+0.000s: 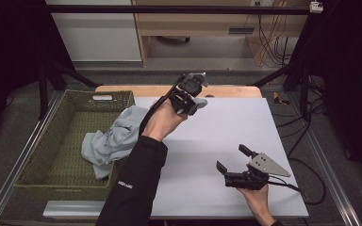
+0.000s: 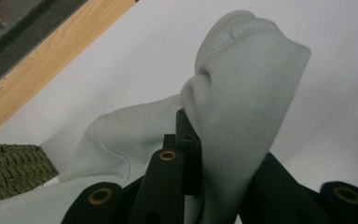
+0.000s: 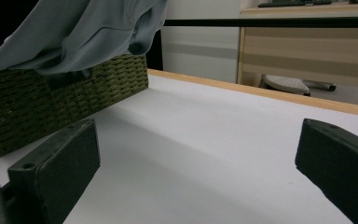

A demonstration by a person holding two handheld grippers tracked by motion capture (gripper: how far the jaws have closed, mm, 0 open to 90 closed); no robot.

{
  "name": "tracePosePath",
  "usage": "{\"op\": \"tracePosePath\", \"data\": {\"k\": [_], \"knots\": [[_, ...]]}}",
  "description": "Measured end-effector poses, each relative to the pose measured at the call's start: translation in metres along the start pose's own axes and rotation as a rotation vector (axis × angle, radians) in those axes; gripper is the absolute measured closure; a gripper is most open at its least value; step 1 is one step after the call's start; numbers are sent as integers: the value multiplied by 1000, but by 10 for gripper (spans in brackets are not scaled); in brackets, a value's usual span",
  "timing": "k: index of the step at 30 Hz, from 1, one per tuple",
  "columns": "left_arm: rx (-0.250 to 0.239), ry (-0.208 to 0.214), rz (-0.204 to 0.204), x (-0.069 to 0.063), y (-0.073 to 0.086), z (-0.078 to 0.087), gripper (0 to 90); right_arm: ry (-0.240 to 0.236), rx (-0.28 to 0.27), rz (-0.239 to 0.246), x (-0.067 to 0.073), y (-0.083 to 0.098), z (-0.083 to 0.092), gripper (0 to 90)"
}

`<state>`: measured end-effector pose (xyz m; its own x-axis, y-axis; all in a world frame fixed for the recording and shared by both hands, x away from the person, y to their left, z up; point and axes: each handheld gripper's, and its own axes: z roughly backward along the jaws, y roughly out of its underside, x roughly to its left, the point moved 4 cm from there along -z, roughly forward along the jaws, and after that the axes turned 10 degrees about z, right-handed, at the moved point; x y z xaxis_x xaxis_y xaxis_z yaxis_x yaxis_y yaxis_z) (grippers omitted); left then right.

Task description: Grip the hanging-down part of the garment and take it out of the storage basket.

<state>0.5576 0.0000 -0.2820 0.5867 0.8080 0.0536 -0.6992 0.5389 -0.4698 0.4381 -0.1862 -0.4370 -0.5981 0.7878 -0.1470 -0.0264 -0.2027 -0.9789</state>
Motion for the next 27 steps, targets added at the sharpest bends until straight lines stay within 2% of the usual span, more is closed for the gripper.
{"op": "tracePosePath", "data": {"k": [1,2,6,7,8,10,11,13,14,16,19,20,22,24,25,26,27], "knots": [[0,0,0,0,0,0,820,0,0,0,0,0,0,3],[1,1,-1,0,0,0,820,-4,10,-26,1,-1,1,3],[-1,2,4,1,0,0,820,-5,5,-43,2,-2,1,3],[1,1,1,1,0,0,821,-7,4,-44,1,-2,1,3],[1,2,-1,2,0,1,820,-1,-5,-15,-1,-2,1,3],[7,4,-1,2,0,1,821,-1,-9,-5,-1,-2,0,3],[7,5,-5,2,1,1,820,-7,-5,-43,1,-3,1,3],[9,5,-3,2,0,1,820,-5,-1,-24,-1,-4,1,3],[9,4,-3,2,0,1,820,-7,-2,-40,1,-5,1,3],[4,2,-1,2,0,1,820,-13,-7,-12,0,-7,-1,3],[8,0,-2,1,1,1,821,-22,-9,-38,3,-11,-3,3],[7,1,-5,2,0,1,820,-21,-18,-22,3,-13,-5,3],[5,-3,-2,2,0,1,821,-22,-13,-32,4,-14,-5,3],[8,0,-1,2,-1,2,820,-33,-36,-20,6,-21,-10,3],[6,-5,-5,3,-1,3,820,-38,-34,-44,8,-23,-11,3],[6,-5,-5,3,-1,3,820,-38,-29,-43,10,-24,-13,3],[10,-5,-2,3,-1,4,821,-41,-40,-23,11,-25,-16,3]]}}
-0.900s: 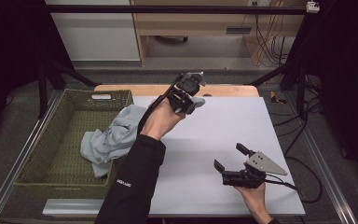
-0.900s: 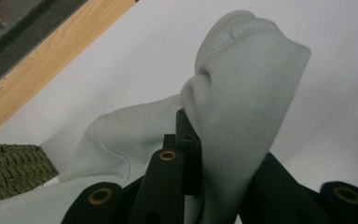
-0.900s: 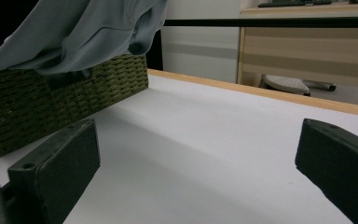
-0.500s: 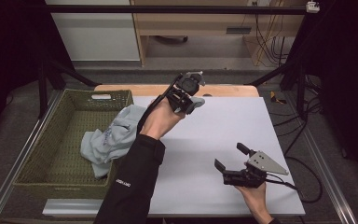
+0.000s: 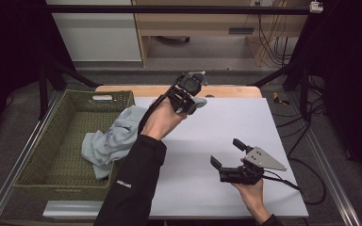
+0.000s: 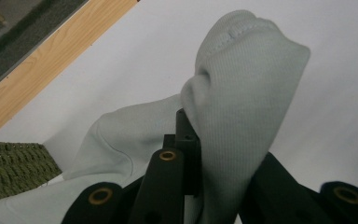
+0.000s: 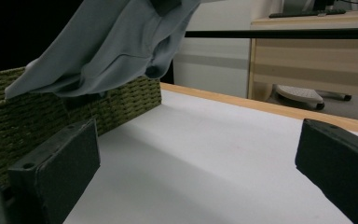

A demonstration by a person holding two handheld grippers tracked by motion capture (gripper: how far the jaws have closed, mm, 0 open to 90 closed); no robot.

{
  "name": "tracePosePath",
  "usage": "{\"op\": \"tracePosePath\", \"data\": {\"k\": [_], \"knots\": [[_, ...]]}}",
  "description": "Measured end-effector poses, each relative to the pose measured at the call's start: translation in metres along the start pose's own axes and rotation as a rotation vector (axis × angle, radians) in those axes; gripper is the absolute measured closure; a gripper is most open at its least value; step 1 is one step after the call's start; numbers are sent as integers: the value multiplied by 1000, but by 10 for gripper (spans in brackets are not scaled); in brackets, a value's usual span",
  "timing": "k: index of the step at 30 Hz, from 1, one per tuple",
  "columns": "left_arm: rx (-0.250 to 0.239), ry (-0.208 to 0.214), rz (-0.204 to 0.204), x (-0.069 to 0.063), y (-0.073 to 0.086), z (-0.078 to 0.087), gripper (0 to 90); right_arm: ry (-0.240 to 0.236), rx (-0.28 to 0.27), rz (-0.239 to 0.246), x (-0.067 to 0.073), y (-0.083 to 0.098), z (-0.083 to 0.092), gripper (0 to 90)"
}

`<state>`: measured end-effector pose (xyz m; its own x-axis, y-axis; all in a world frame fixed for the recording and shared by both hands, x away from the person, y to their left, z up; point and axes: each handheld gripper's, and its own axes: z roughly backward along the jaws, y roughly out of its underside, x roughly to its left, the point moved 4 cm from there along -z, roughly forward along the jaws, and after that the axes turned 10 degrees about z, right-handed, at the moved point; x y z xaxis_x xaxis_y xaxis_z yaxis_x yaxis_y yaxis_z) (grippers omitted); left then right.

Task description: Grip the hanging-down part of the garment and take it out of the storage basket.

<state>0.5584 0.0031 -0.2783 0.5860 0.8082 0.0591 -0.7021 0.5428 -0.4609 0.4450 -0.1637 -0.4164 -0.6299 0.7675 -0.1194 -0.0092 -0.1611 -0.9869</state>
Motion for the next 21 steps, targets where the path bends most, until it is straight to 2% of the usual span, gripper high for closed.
{"op": "tracePosePath", "data": {"k": [2,3,6,9,11,13,14,17,21], "knots": [[1,0,-2,0,0,0,820,-10,4,-22,5,-2,-3,3],[-4,0,1,0,0,1,821,-14,-8,-8,6,-3,-6,3],[-7,-3,0,1,0,2,820,-24,4,8,11,-6,-12,3],[-6,2,5,1,0,3,820,-32,-1,-16,16,-10,-18,3],[3,-3,-2,1,0,3,820,-33,7,6,19,-13,-23,3],[-4,-6,7,1,-1,4,820,-43,4,-10,22,-15,-28,3],[-6,-4,6,2,-1,4,820,-43,10,2,23,-15,-31,3],[-5,-5,5,2,-2,5,820,-51,6,-7,27,-18,-38,3],[-4,-6,0,4,-2,8,820,-56,0,6,33,-23,-52,3]]}}
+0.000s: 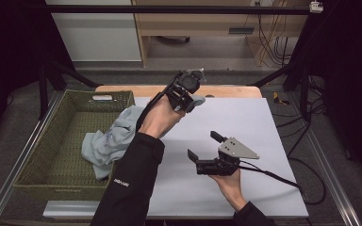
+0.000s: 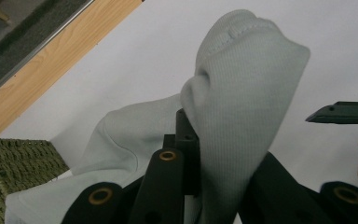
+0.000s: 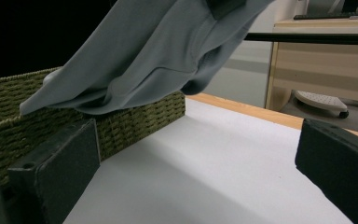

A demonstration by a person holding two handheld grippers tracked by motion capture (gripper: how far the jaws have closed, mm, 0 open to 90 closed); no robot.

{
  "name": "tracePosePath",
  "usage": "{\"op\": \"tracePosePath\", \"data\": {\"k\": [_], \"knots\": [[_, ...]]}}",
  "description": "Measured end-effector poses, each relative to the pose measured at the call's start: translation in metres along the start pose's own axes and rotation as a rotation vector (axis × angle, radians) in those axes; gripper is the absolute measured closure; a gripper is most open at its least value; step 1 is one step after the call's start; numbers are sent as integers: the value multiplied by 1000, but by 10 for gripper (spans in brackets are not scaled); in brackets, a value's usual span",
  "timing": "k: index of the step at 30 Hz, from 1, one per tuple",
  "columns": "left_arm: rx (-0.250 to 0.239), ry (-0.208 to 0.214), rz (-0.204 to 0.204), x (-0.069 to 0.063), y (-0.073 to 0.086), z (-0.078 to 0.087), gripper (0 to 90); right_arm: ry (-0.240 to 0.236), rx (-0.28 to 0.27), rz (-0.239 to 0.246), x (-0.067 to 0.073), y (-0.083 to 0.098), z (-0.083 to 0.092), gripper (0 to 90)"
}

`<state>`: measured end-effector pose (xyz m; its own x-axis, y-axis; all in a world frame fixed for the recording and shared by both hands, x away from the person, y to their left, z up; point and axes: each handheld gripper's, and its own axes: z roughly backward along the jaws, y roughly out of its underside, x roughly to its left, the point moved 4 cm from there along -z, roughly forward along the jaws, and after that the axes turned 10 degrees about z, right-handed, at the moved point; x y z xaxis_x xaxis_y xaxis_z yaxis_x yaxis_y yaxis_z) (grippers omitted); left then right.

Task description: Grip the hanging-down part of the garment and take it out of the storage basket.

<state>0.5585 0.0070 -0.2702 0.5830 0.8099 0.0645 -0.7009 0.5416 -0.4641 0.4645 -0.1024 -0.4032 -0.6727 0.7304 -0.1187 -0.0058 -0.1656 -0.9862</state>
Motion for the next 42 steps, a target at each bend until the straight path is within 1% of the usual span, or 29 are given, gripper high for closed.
{"op": "tracePosePath", "data": {"k": [1,2,3,4,5,6,7,8,10,12,13,15,16,17,18,21,22,23,25,26,28,29,31,32,36,37,39,40,42], "knots": [[0,0,0,0,0,0,820,-4,0,-9,2,-1,-3,3],[-5,-7,10,0,0,0,820,-4,3,-9,2,-2,-6,3],[3,-8,-1,-1,0,1,820,-4,9,1,3,-1,-8,3],[-9,-3,5,-1,0,2,820,-5,7,-4,4,-2,-11,3],[-9,-3,5,-1,0,2,820,-5,7,-4,4,-2,-11,3],[-10,-2,10,-1,0,2,820,-11,6,-14,7,-2,-17,3],[-6,-7,7,0,1,2,820,-15,14,0,7,-1,-18,3],[-2,-3,-4,0,1,3,820,-18,5,-9,8,-1,-21,3],[-16,-1,11,1,1,4,820,-18,16,-10,9,-1,-25,4],[-9,-5,9,2,1,4,820,-17,20,-5,9,0,-27,4],[-4,-7,-2,2,1,3,820,-22,24,2,12,0,-34,4],[1,-11,-5,0,1,2,820,-23,21,-7,14,1,-39,4],[-2,-3,0,-1,0,2,820,-28,19,-17,15,1,-41,4],[-2,-3,0,-1,0,2,820,-29,21,1,14,2,-44,4],[-7,-2,8,-1,0,1,820,-28,30,-3,16,2,-46,4],[2,-6,-2,0,1,1,821,-28,19,-7,18,2,-51,4],[-1,-5,-5,0,1,2,820,-39,29,-21,20,2,-50,4],[-5,-4,7,1,0,2,820,-35,28,-14,21,1,-55,4],[1,-5,1,1,1,2,820,-42,20,-16,22,1,-56,4],[2,-3,-4,1,1,3,820,-47,27,-9,24,1,-59,4],[-5,-3,5,1,1,3,820,-52,26,-3,25,1,-61,4],[-3,-3,3,2,1,3,820,-44,28,-7,27,1,-64,4],[1,-2,2,1,1,3,820,-56,29,2,29,0,-67,4],[1,-2,2,1,1,3,820,-53,27,-7,30,0,-70,4],[0,-2,6,1,0,2,820,-62,32,-7,34,0,-77,6],[2,-1,5,1,0,2,820,-65,36,-13,38,0,-83,10],[2,-4,5,1,0,2,820,-72,31,-13,39,0,-85,12],[2,-2,4,1,0,2,820,-70,21,-11,41,1,-91,22],[-3,2,9,0,0,2,821,-67,17,-17,43,1,-96,35]]}}
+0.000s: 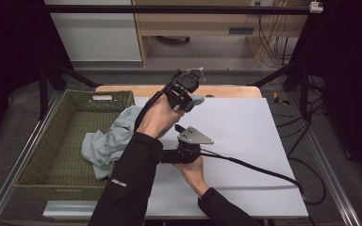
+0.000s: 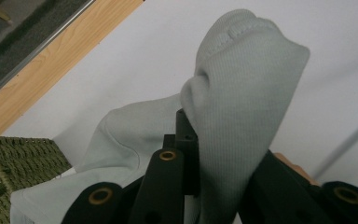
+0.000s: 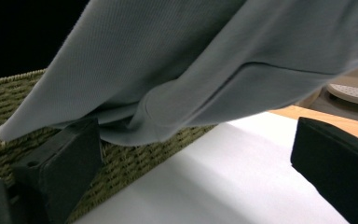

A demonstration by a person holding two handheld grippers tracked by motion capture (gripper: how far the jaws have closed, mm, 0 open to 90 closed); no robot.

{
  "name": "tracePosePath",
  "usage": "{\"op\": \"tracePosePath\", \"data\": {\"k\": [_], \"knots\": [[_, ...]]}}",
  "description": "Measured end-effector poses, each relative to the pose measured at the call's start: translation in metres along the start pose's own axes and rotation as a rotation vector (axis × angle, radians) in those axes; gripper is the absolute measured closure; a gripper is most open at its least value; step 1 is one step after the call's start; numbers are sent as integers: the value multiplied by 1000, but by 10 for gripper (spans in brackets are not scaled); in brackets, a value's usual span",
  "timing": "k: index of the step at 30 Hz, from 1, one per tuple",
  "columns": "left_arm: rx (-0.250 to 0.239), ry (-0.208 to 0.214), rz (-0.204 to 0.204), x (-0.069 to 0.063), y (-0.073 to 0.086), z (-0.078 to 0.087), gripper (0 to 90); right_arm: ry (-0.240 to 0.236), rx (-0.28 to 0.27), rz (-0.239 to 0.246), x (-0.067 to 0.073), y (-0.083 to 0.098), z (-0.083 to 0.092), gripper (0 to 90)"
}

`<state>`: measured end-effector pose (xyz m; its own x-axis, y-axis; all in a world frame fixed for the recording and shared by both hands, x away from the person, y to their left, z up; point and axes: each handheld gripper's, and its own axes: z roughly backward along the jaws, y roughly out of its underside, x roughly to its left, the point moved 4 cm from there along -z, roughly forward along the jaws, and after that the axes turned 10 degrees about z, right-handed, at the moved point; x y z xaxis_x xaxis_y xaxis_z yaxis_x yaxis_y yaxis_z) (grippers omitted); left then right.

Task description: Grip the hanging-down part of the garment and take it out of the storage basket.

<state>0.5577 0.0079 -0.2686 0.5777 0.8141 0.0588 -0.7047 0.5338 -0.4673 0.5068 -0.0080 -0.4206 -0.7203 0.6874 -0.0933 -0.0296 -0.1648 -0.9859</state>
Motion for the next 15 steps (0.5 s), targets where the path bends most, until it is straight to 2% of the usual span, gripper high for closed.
{"op": "tracePosePath", "data": {"k": [5,6,7,8,9,10,11,12,14,15], "knots": [[4,-3,-7,1,0,1,820,-12,-14,-14,2,-1,-10,81],[3,-4,-6,0,0,1,820,-11,-15,-23,4,-4,-15,126],[4,-3,-9,0,1,1,820,-11,-15,-23,4,-4,-15,126],[0,-1,-9,0,1,2,820,-16,-39,4,4,-8,-18,195],[-1,-4,-10,1,1,2,821,-21,-47,10,4,-9,-19,235],[-1,-4,-10,1,1,2,820,-21,-47,10,4,-9,-19,235],[3,-2,-12,1,1,3,820,-26,-49,12,7,-12,-22,354],[1,-4,-12,1,2,3,820,-26,-49,12,7,-12,-22,354],[0,-7,-8,2,3,4,820,-29,-39,14,8,-15,-23,547],[0,-7,-8,2,3,4,820,-29,-39,14,8,-15,-23,547]]}}
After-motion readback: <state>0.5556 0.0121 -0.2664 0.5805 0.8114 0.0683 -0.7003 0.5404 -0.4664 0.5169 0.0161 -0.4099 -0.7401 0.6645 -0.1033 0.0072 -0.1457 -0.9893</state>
